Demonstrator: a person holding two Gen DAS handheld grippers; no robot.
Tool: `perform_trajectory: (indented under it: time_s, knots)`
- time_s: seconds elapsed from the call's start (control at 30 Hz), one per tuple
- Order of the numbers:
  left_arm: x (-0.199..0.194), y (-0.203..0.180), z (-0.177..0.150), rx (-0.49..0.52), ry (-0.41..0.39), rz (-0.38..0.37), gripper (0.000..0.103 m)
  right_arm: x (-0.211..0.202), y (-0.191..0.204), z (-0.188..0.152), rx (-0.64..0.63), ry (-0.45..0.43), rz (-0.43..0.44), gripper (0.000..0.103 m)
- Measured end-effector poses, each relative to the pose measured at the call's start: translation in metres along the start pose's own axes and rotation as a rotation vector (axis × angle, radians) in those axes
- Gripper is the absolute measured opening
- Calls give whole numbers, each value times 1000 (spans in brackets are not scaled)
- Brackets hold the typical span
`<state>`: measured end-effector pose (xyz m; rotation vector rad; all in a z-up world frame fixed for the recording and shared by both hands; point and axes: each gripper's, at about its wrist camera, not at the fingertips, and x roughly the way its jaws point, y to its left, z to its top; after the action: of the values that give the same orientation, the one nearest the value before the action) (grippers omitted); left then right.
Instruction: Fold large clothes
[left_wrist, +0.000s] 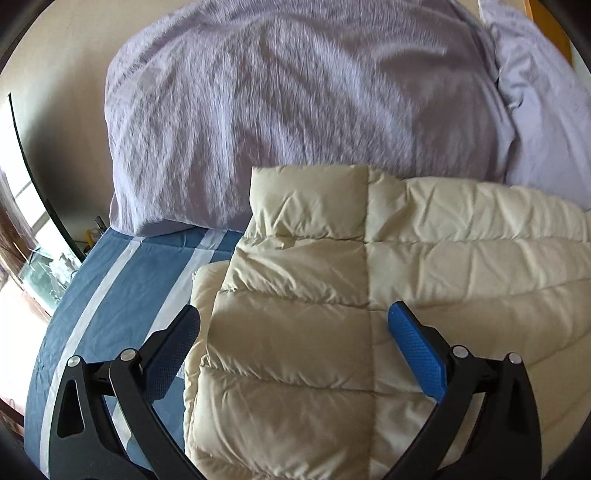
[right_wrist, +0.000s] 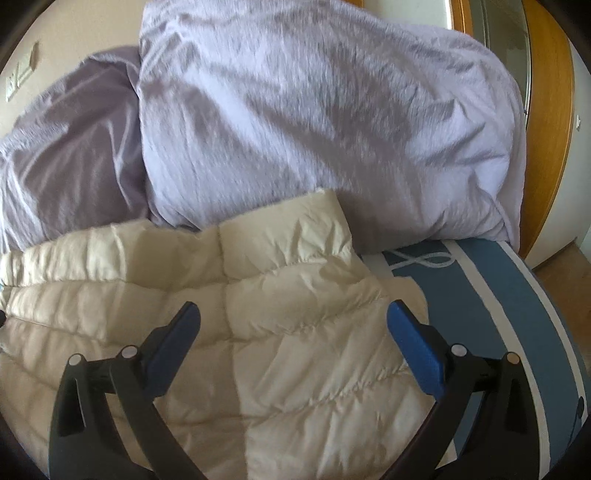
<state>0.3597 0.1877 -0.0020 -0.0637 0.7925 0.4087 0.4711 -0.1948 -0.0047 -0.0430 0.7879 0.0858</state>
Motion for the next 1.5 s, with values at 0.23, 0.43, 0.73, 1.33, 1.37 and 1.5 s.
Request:
perform_trajectory:
  time_s: [0.23, 0.43, 0.73, 1.33, 1.37, 1.5]
  knots:
    - [25, 8, -3, -57, 54, -27, 102, 24, 5, -7, -37, 36, -40, 101]
    - [39, 16, -6, -93, 82, -59, 102, 41, 5, -7, -40, 100, -43, 101]
    - [54, 17, -10, -86, 99, -69, 102, 58, -2, -8, -23, 171, -25, 101]
    - [65, 24, -6, -97, 155, -82, 102, 70, -9, -1, -6, 227, -6, 101]
    - [60, 25, -6, -107, 166, -88, 102, 65, -14, 1, 2, 232, -2, 101]
    - [24, 43, -8, -146, 151, -135, 102, 23, -40, 0, 83, 196, 50, 101]
